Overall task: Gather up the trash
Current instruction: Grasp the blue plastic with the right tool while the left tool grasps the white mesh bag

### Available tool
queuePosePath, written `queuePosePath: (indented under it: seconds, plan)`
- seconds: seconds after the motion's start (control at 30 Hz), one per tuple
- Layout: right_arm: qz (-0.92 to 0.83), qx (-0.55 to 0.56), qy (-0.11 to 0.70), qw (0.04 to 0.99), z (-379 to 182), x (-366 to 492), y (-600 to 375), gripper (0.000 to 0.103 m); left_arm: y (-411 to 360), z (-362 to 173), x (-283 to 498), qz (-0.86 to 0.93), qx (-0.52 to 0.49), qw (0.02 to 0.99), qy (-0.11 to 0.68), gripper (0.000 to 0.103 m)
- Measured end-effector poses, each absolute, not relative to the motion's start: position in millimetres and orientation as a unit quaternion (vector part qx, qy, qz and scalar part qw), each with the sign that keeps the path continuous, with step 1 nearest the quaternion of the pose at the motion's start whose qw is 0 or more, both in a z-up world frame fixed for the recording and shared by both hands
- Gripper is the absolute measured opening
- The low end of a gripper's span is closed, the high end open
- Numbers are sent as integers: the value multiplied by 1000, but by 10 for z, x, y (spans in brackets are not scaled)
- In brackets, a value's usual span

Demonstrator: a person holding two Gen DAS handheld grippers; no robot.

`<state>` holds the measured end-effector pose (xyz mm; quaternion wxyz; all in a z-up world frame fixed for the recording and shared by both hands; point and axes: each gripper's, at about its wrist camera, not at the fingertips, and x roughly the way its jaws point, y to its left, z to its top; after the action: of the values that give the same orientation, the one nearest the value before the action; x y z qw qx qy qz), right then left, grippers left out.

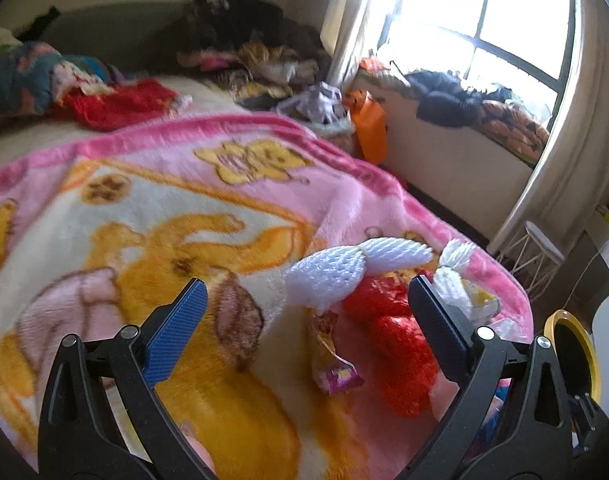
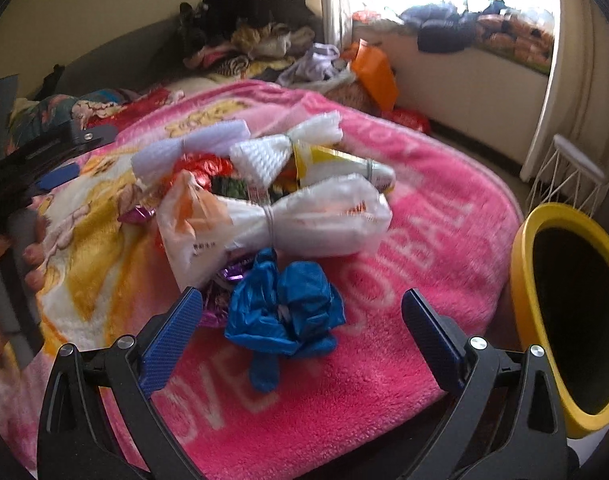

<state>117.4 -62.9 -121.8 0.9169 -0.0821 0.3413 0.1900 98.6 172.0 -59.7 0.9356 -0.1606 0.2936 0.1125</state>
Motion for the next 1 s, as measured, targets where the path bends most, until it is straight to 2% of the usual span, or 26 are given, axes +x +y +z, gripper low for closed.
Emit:
queuePosePath:
  seconds: [0.07, 0.2, 0.27, 0.3, 0.33, 0.37, 0.43, 0.47, 0.57, 0.63, 0.73, 1.0]
  plan:
    - [201, -74, 359, 908, -1271, 1229, -643, 93, 1784, -674, 1117, 106, -173, 930, 307, 93]
    - [210, -72, 408, 886, -1421, 1354, -640, 71, 1897, -803, 1331, 90, -201, 920, 323, 91]
    - [222, -65, 426, 875, -1474, 1382, -643, 61, 1914, -843, 1391, 81, -211, 916, 331, 86]
    - [232, -62, 435, 868, -1500, 1390, -640, 54, 1916, -871, 1429, 75, -217, 912, 341, 78]
    - [237, -60, 439, 865, -1512, 1391, -635, 52, 1905, -888, 1446, 73, -218, 910, 345, 71]
    - [240, -59, 441, 863, -1523, 1393, -635, 47, 1895, -904, 1460, 71, -218, 908, 351, 69]
    - [243, -53, 446, 860, -1540, 1388, -660, 36, 1852, -933, 1478, 63, -219, 904, 362, 55]
    - [247, -47, 448, 858, -1545, 1385, -682, 29, 1855, -937, 1496, 58, -219, 904, 363, 52]
    - [256, -37, 445, 857, -1517, 1354, -740, 18, 1799, -916, 1490, 56, -207, 907, 361, 34]
    - [262, -36, 438, 859, -1469, 1312, -797, 16, 1771, -877, 1475, 55, -204, 910, 356, 25]
    - [265, -24, 421, 867, -1392, 1229, -906, 15, 1732, -753, 1428, 56, -197, 918, 339, 21]
    - [255, 13, 376, 891, -1093, 1080, -1224, 15, 1446, -255, 1263, 39, -172, 941, 289, 19]
